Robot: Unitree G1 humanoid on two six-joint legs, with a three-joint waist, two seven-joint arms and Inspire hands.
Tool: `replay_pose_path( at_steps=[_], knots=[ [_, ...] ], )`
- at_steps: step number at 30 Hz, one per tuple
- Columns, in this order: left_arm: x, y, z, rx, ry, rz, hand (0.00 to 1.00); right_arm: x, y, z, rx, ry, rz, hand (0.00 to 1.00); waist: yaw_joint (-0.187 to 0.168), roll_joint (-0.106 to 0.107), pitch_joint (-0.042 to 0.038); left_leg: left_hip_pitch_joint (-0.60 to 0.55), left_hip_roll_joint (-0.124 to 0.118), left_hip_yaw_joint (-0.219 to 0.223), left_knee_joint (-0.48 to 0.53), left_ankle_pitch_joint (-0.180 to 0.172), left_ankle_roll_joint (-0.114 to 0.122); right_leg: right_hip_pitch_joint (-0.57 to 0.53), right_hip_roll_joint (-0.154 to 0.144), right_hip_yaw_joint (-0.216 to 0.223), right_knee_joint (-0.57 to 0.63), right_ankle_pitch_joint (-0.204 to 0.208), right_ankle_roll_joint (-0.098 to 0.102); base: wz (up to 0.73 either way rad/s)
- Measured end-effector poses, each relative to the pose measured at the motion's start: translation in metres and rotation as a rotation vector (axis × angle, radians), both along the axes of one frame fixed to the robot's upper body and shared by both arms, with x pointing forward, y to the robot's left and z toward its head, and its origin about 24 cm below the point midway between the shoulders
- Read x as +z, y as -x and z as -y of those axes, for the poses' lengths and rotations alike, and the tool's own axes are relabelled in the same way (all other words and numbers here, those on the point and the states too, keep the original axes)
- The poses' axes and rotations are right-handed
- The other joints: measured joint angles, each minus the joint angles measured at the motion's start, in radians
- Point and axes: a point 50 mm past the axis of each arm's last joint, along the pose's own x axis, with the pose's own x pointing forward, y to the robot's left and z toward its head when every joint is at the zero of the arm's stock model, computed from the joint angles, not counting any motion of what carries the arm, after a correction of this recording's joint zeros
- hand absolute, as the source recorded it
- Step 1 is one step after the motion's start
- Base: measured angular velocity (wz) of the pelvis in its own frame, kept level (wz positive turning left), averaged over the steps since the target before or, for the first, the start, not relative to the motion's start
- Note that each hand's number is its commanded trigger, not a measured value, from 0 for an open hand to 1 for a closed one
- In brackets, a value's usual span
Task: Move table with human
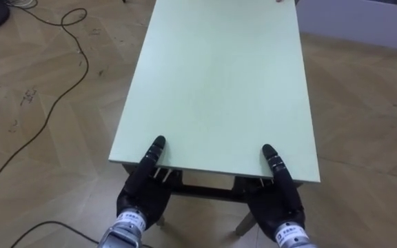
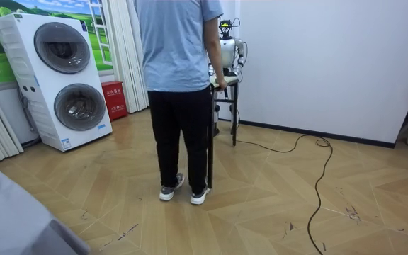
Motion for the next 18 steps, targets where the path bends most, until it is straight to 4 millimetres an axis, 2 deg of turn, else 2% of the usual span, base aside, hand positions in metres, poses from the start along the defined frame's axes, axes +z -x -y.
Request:
replay_pose_path(
  at_steps=[6, 10, 12, 14, 16, 18],
  knots=[
    [0.001, -0.002, 0.001, -0.007, 0.000, 0.007, 1.00, 0.000, 0.000, -0.001, 0.000, -0.004, -0.001, 1.00, -0.001, 0.004, 0.0017, -0.009, -0.006, -0.038, 0.004, 0.001, 0.002, 0.010, -0.027, -0.040, 0.012, -0.013, 0.003, 0.19],
    [0.001, -0.002, 0.002, -0.016, 0.011, -0.001, 1.00, -0.002, 0.005, -0.002, -0.017, -0.010, -0.001, 1.00, -0.018, 0.006, 0.0029, -0.020, -0.039, -0.070, 0.034, 0.001, 0.002, -0.016, -0.079, -0.059, 0.127, -0.082, 0.017, 0.33],
    [0.001, -0.002, 0.003, -0.021, 0.006, -0.003, 1.00, -0.002, 0.006, -0.001, -0.021, -0.008, 0.000, 1.00, -0.030, 0.010, 0.0050, -0.022, -0.053, -0.096, 0.036, 0.001, 0.002, -0.016, -0.092, -0.058, 0.153, -0.102, 0.025, 0.53],
    [0.001, -0.003, 0.003, -0.025, 0.006, 0.001, 1.00, -0.003, 0.008, -0.002, -0.025, -0.017, 0.008, 1.00, -0.057, 0.011, 0.0059, -0.053, -0.059, -0.157, 0.049, 0.004, 0.008, -0.015, -0.093, -0.033, 0.158, -0.118, 0.036, 0.80],
    [0.000, -0.003, 0.004, -0.021, 0.009, -0.012, 1.00, -0.004, 0.012, -0.003, -0.022, -0.016, 0.007, 1.00, -0.067, 0.012, 0.0058, -0.065, -0.069, -0.194, 0.052, 0.010, 0.006, -0.003, -0.087, -0.024, 0.147, -0.123, 0.040, 0.62],
    [-0.002, -0.001, 0.007, -0.027, 0.013, -0.026, 1.00, -0.006, 0.017, -0.002, -0.031, -0.014, 0.003, 1.00, -0.071, 0.013, 0.0064, -0.066, -0.067, -0.222, 0.050, 0.014, 0.001, 0.020, -0.073, -0.014, 0.123, -0.124, 0.040, 0.55]
  ],
)
